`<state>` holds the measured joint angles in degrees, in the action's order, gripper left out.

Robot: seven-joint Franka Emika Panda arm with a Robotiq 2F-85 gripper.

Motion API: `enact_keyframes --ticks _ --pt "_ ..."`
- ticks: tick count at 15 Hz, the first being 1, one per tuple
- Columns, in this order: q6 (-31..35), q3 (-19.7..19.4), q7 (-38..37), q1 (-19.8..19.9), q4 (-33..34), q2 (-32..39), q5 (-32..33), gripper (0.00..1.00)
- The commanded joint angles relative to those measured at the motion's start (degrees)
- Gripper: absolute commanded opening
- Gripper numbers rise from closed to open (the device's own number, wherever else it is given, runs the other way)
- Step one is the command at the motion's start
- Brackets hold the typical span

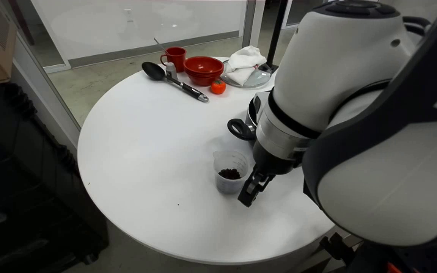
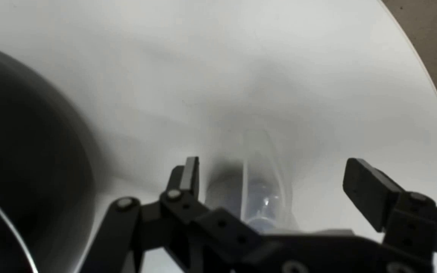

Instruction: Pour the contents in the clear jug into the black pot

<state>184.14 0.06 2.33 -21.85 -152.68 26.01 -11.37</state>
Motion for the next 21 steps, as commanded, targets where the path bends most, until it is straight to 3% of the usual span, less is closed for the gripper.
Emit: enact_keyframes --ticks 1,3,5,7,15,18,21 --pt "-0.55 2.25 -3.17 2.94 -0.81 -2.18 3.29 0.9" --pt "-0.44 2.03 -3.69 3.22 -0.5 -2.01 3.74 0.92" --pt "-0.54 1.7 -3.97 3.45 -0.3 -1.83 3.99 0.67" --pt "-0.6 1.61 -4.16 3.73 -0.29 -1.84 4.12 0.6" --pt "-1.82 1.5 -4.93 3.77 -0.47 -2.22 4.0 0.02" --pt "-5.94 3.7 -6.69 5.9 1.46 -3.97 3.28 0.06" --pt "-15.25 9.36 -9.01 10.23 5.86 -8.81 1.53 0.06"
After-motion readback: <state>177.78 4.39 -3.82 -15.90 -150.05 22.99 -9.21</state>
